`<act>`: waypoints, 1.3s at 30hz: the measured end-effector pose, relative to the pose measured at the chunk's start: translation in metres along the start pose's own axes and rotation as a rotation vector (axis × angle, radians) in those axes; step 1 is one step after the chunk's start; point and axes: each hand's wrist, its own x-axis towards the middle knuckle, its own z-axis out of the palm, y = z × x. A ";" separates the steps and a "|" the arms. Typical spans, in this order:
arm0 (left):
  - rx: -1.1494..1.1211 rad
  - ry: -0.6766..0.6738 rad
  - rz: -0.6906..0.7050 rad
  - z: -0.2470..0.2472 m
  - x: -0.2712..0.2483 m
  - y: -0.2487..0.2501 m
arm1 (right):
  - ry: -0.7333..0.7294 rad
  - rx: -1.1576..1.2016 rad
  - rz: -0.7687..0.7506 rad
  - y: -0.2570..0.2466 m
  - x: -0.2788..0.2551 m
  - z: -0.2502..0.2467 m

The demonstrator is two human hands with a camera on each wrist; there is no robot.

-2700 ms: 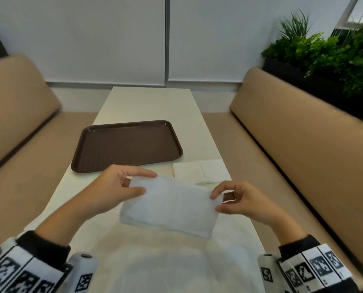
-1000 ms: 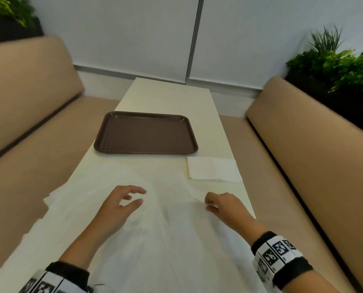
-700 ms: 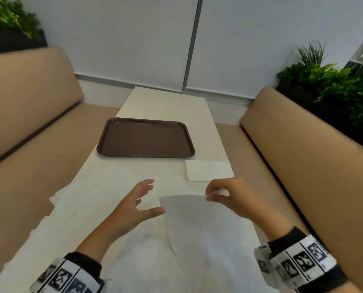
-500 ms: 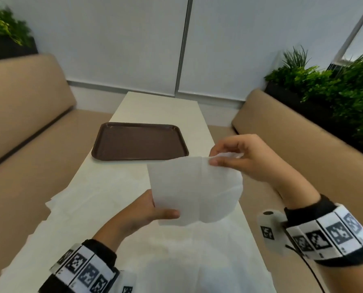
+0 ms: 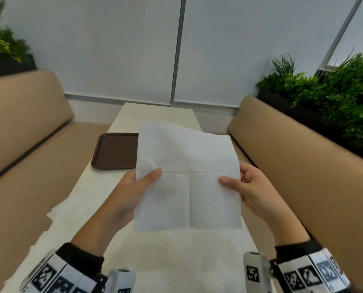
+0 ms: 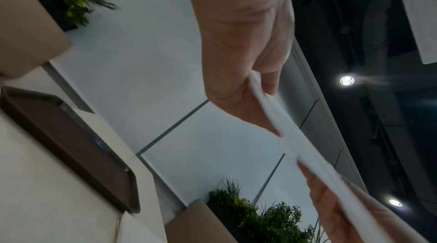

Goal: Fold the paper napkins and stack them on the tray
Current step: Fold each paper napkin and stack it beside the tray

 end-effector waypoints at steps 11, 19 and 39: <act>0.368 -0.231 0.157 -0.038 -0.006 0.014 | 0.172 -0.070 -0.204 0.019 -0.018 0.006; 0.475 -0.197 0.147 -0.044 -0.008 0.017 | 0.154 -0.096 -0.179 0.036 -0.023 0.006; 0.552 0.016 -0.109 -0.025 0.093 -0.055 | 0.294 -0.196 0.160 0.096 0.046 -0.044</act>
